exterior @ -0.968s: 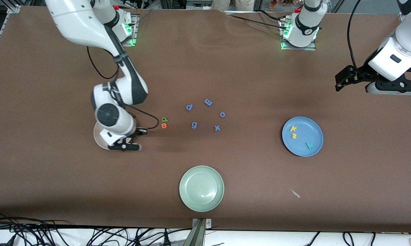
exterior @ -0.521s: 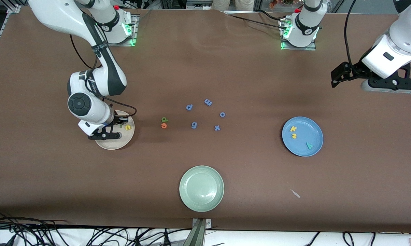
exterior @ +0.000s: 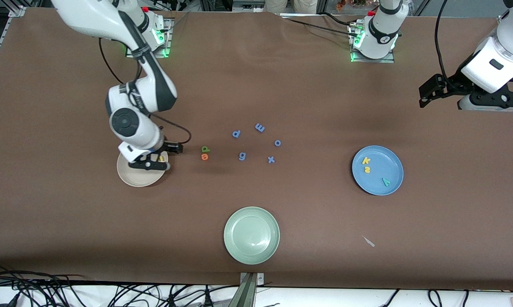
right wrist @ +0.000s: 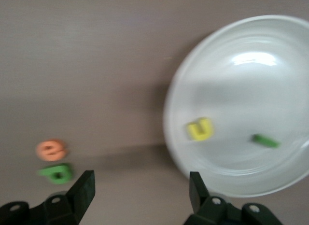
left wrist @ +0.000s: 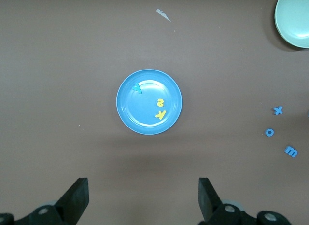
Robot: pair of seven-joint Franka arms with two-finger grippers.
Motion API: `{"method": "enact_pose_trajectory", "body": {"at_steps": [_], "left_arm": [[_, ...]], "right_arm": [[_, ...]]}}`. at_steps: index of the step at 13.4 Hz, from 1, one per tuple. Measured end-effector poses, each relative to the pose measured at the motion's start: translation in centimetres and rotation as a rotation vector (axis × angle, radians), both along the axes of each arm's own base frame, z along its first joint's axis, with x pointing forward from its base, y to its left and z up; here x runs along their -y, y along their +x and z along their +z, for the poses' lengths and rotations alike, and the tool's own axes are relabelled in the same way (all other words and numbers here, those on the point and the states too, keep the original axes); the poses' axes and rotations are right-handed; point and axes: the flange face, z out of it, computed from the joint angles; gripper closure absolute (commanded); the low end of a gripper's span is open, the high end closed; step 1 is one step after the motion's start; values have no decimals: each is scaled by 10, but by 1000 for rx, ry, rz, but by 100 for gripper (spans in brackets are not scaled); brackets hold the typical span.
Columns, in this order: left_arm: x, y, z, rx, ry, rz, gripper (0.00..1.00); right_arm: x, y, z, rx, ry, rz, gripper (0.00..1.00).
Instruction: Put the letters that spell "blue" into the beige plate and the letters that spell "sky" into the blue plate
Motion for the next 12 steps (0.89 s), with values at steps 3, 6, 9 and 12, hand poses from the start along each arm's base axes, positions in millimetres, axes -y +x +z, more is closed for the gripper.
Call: {"method": "enact_pose_trajectory", "body": {"at_steps": [3,6,9,12], "left_arm": [[0,6,-11,-20,1,1,0],[-5,7,-10,-11,49,-1,0],[-16,8,-5,-1,70,14,0],[-19,9,-6,-5,70,18,0]], "right_arm": [[-50,-3,-15,8,-7,-66,13],[-66,2,-49,22,-2,-82,13],[-68,4,-64,30,2,-89,13],[-77,2,-65,39,11,-108,14]]}}
